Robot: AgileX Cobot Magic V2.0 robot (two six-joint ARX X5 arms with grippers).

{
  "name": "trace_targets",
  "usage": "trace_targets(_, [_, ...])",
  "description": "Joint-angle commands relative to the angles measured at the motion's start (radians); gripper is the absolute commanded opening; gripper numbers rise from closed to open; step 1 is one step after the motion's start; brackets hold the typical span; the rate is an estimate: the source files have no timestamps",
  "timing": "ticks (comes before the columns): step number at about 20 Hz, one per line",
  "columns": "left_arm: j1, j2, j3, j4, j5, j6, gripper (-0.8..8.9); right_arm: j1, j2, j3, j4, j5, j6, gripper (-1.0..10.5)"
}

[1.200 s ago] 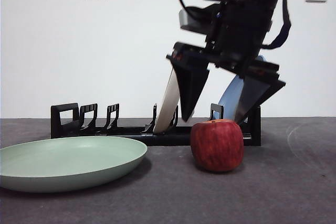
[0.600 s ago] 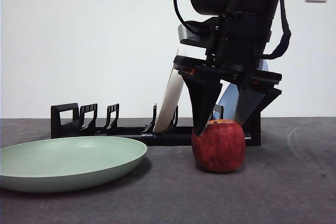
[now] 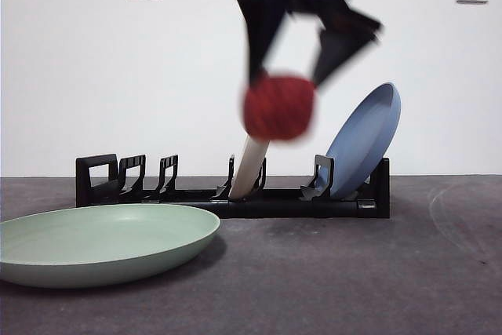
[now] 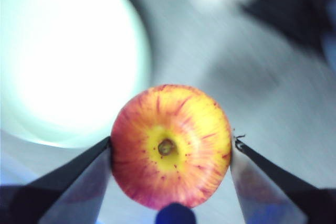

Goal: Take the green plate from the plate rack,put the plate on the table,take the apple from the table,put the apple in the plate

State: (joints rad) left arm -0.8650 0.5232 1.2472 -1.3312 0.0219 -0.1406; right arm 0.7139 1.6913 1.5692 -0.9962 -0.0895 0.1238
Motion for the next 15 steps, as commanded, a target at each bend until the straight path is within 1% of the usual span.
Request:
trace_targets(1, [-0.003, -0.004, -0.008, 0.000, 0.004, 0.011, 4.08, 0.038, -0.002, 0.119, -0.005, -0.069, 0.003, -0.2])
trace_targets(2, [-0.003, -0.004, -0.008, 0.000, 0.004, 0.011, 4.08, 0.060, -0.002, 0.168, -0.004, -0.088, 0.003, -0.2])
trace_targets(4, [-0.003, -0.004, -0.008, 0.000, 0.004, 0.011, 4.08, 0.108, -0.001, 0.231, 0.009, -0.089, 0.003, -0.2])
trace_targets(9, [-0.003, -0.004, -0.008, 0.000, 0.004, 0.011, 4.08, 0.211, 0.014, 0.255, 0.143, -0.077, 0.004, -0.2])
trace_targets(11, [-0.003, -0.004, -0.008, 0.000, 0.004, 0.011, 4.08, 0.230, 0.044, 0.255, 0.187, -0.075, 0.005, -0.2])
trace_targets(15, [-0.003, -0.004, -0.008, 0.000, 0.004, 0.010, 4.08, 0.229, 0.138, 0.255, 0.198, -0.074, 0.008, -0.2])
